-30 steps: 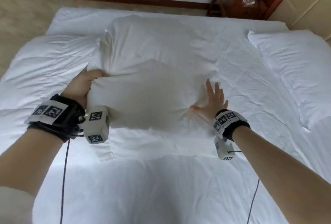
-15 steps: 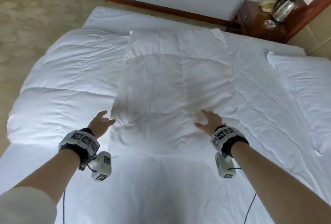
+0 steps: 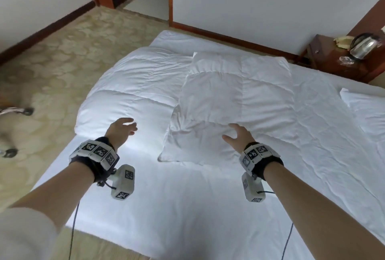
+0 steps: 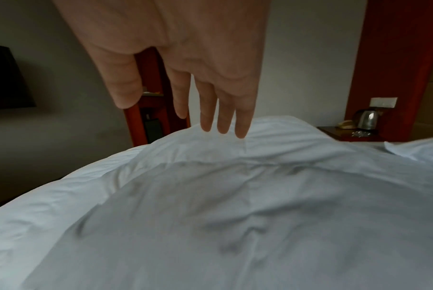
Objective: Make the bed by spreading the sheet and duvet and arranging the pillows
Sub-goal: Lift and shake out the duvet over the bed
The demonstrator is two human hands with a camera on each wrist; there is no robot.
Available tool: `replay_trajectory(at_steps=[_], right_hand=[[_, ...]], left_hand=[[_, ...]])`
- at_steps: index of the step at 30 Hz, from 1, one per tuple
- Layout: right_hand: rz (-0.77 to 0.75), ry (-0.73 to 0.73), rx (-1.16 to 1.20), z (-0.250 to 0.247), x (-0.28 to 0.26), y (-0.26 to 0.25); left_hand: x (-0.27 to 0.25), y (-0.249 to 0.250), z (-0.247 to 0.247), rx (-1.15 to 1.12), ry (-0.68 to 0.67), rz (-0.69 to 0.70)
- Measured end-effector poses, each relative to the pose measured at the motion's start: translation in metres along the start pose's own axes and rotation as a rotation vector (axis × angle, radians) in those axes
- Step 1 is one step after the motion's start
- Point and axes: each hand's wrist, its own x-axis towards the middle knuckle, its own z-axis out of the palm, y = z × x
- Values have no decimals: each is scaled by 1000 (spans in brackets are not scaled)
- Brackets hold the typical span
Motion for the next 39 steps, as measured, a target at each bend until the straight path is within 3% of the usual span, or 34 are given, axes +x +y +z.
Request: replay_trajectory(at_steps=[5,10,16,21,26,36,39], right_hand=[[-8,-108,36,53,-25,-41],[-160,-123,16,93,-36,-123],[-196,-134,-24,153,-37,-212],[-113,-150,-55,218,-34,-282],[-145,-208,-129,287,-39,-357],[-193,-224,-142,349,43,-477],[-277,-242,-158,375,66,-505]], left_hand=[[-44,-49,-79,-12,125,-108],[-56,-81,-175,-102,269,-142],[-48,-132,-270,-126,283,-169],[-10,-152,-359,-97,233,-187],[32,-170,-434,-103,219,-229],[133,-180,-497,-123,166,-312],[167,-188,-513,-159,164,-333]])
